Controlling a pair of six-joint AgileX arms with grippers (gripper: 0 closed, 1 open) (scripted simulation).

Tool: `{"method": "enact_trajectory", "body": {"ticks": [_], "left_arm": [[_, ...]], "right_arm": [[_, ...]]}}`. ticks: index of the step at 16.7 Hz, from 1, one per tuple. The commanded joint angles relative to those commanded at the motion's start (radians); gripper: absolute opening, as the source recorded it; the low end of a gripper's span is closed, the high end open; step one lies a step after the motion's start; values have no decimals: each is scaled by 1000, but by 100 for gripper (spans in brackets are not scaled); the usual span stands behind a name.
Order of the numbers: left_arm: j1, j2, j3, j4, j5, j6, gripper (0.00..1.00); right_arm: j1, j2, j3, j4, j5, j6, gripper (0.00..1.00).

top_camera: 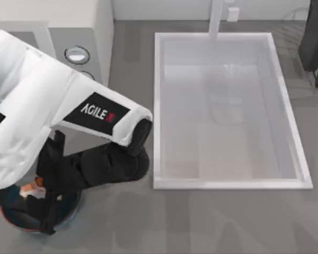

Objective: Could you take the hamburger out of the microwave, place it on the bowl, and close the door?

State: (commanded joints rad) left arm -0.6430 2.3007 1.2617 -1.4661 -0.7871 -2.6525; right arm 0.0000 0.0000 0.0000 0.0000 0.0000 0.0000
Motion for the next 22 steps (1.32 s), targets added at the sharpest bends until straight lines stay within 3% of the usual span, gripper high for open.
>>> {"method": "enact_trajectory", "body": {"ticks": [13,22], "left_arm": [[0,0,0,0,0,0,98],[-11,-38,6,-26,-2,-2,100]], "right_arm": [[0,0,0,0,0,0,100],[0,0,0,0,0,0,100]]}}
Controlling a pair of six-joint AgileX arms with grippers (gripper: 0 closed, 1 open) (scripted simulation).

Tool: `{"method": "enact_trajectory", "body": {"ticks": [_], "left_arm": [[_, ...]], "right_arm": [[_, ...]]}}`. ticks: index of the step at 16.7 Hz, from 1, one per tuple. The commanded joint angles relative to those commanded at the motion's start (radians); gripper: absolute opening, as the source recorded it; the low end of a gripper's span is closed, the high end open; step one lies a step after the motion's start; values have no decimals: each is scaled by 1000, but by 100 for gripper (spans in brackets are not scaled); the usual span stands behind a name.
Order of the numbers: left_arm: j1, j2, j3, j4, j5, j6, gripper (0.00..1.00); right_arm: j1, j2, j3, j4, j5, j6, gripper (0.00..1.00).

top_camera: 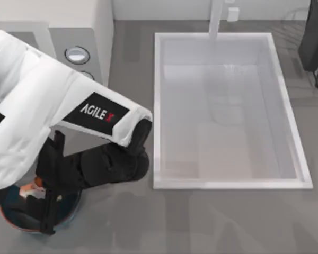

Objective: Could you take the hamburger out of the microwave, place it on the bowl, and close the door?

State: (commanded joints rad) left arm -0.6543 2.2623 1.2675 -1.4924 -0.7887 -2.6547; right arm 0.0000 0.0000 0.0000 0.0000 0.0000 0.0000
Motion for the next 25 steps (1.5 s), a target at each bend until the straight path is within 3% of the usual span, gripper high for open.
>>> {"method": "enact_trajectory", "body": {"ticks": [5,10,13,21,25], "left_arm": [[55,-95,-90,94,32,102,100],[206,-433,-345,400,136,466,100],[312,-731,-532,632,226,809,100],[552,-1605,-1001,1188,522,1931,100],[619,-1969,-1157,1372,658,2337,100]], "right_arm": [[0,0,0,0,0,0,100],[0,0,0,0,0,0,100],[0,0,0,0,0,0,100],[0,0,0,0,0,0,100],[0,0,0,0,0,0,100]]}}
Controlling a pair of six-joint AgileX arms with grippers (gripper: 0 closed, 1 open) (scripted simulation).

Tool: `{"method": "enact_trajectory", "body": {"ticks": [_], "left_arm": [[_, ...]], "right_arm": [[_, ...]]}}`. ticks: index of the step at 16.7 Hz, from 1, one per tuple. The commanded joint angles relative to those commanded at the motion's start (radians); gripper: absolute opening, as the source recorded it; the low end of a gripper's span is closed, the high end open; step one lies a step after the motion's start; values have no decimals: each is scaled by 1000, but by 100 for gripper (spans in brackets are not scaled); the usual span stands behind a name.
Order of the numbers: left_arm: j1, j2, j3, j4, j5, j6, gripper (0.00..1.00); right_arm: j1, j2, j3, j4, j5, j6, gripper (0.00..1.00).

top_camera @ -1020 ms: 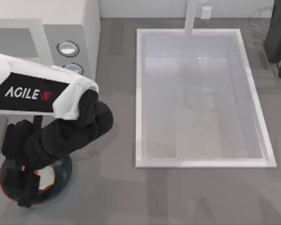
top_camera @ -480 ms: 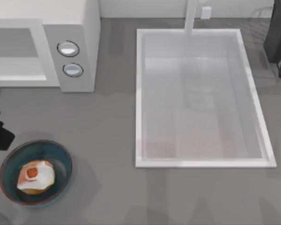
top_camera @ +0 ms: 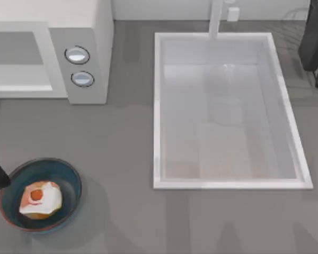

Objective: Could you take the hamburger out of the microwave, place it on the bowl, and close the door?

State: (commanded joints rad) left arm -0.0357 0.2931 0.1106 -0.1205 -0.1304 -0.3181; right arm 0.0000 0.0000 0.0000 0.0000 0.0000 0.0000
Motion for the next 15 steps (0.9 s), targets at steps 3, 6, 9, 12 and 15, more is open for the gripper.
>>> {"method": "enact_trajectory", "body": {"ticks": [3,6,9,12,15], "left_arm": [[26,-184,-73,82,79,199,100],[35,-279,-106,116,124,303,100],[36,-293,-111,120,130,318,100],[36,-293,-111,120,130,318,100],[36,-293,-111,120,130,318,77]], "right_arm": [[0,0,0,0,0,0,100],[0,0,0,0,0,0,100],[0,0,0,0,0,0,100],[0,0,0,0,0,0,100],[0,0,0,0,0,0,100]]}}
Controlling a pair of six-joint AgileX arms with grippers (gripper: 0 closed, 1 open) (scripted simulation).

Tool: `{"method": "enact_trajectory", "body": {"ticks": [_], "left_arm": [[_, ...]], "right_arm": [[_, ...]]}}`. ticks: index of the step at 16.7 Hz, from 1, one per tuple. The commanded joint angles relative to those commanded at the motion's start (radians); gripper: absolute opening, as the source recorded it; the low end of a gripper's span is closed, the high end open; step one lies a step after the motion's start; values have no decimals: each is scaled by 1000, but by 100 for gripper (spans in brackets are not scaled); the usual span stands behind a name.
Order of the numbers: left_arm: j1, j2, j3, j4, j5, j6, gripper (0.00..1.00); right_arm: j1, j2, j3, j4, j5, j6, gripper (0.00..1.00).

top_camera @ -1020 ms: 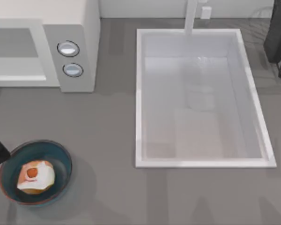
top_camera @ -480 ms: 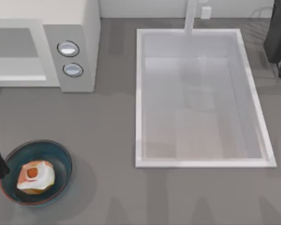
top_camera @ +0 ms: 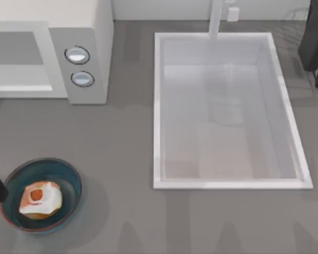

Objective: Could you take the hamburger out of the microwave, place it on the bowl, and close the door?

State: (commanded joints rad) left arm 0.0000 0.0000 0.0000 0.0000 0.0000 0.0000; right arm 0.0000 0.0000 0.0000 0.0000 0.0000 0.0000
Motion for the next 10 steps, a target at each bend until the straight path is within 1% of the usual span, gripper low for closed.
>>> {"method": "enact_trajectory", "body": {"ticks": [10], "left_arm": [[0,0,0,0,0,0,2]], "right_arm": [[0,0,0,0,0,0,100]]}}
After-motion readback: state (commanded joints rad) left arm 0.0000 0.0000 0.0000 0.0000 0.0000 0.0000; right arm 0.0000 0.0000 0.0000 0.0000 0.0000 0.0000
